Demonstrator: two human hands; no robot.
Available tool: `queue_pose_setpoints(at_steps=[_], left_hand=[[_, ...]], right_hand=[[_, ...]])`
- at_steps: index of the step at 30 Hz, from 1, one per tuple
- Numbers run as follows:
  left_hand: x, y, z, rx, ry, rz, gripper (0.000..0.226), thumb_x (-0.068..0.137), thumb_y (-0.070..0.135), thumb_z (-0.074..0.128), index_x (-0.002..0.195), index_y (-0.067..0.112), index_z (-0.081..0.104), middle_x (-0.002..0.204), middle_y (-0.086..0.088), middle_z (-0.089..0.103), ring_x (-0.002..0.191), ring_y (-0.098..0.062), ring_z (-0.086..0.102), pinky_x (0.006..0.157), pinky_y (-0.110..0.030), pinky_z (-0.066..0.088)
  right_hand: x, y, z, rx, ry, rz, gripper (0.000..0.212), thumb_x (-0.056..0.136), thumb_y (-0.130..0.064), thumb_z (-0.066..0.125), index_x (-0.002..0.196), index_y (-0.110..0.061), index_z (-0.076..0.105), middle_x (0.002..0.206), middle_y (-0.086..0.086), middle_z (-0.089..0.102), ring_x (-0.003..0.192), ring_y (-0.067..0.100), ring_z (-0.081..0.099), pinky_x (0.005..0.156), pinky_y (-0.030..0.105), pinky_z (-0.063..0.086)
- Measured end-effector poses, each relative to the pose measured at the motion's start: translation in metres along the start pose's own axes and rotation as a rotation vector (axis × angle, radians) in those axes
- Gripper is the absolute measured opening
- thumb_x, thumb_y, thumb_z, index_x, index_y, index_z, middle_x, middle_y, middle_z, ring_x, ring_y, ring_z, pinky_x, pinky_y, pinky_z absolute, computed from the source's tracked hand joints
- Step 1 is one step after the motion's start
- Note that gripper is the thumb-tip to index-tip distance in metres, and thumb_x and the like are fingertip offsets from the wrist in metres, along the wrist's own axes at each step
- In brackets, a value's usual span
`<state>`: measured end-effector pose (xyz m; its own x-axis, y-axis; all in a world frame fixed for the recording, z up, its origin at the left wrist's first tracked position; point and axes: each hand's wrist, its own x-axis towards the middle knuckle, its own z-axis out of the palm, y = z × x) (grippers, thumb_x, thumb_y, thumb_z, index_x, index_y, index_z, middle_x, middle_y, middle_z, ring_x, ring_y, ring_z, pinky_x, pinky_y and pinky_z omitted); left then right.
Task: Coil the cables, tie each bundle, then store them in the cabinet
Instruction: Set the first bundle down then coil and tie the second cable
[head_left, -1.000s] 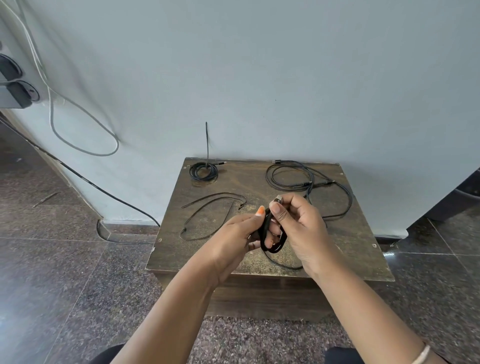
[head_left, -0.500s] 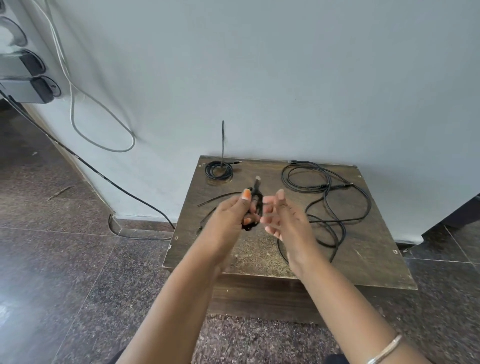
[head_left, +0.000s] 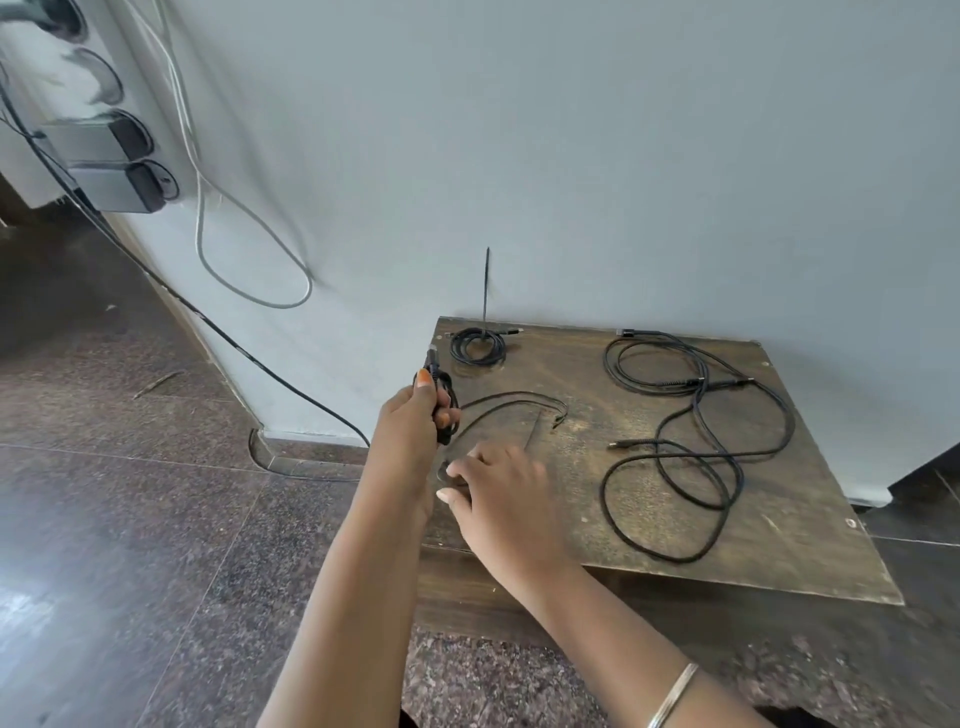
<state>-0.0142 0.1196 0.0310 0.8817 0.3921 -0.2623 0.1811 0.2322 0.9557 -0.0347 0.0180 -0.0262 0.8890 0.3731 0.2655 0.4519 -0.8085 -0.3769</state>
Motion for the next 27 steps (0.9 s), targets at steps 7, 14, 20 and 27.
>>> queue_pose_setpoints(at_steps=[7,14,20,27], left_hand=[[-0.003,0.000,0.001,0.041,-0.074,-0.027,0.039,0.101,0.035,0.038,0.067,0.019,0.049,0.048,0.009,0.049,0.072,-0.014,0.055,0.066,-0.026,0.037],[-0.007,0.002,0.005,-0.011,-0.108,-0.076,0.037,0.101,0.035,0.038,0.068,0.021,0.049,0.066,0.005,0.065,0.078,-0.014,0.061,0.074,-0.033,0.038],[-0.007,0.000,0.016,-0.024,-0.161,-0.083,0.035,0.101,0.035,0.039,0.071,0.021,0.050,0.077,0.006,0.073,0.085,-0.013,0.066,0.080,-0.036,0.042],[-0.011,-0.008,0.029,-0.051,-0.183,-0.132,0.037,0.099,0.040,0.041,0.072,0.020,0.056,0.073,0.007,0.071,0.082,-0.011,0.065,0.078,-0.038,0.045]], right_hand=[[-0.006,0.006,0.000,-0.114,0.031,-0.052,0.015,0.077,-0.015,0.075,0.078,-0.022,0.062,0.081,-0.006,0.061,0.077,0.018,0.056,0.067,0.034,0.041],[-0.004,0.029,-0.052,0.337,0.019,0.009,0.010,0.091,-0.028,0.060,0.094,-0.019,0.065,0.091,-0.012,0.060,0.072,-0.006,0.049,0.063,0.008,0.038],[-0.013,0.062,-0.108,0.836,-0.067,0.215,0.005,0.080,-0.034,0.066,0.083,-0.030,0.067,0.071,-0.016,0.061,0.063,-0.001,0.050,0.060,0.013,0.043],[-0.021,0.091,-0.138,1.451,-0.106,0.301,0.012,0.073,-0.022,0.069,0.083,-0.015,0.067,0.085,-0.001,0.066,0.067,0.009,0.051,0.059,0.018,0.045]])
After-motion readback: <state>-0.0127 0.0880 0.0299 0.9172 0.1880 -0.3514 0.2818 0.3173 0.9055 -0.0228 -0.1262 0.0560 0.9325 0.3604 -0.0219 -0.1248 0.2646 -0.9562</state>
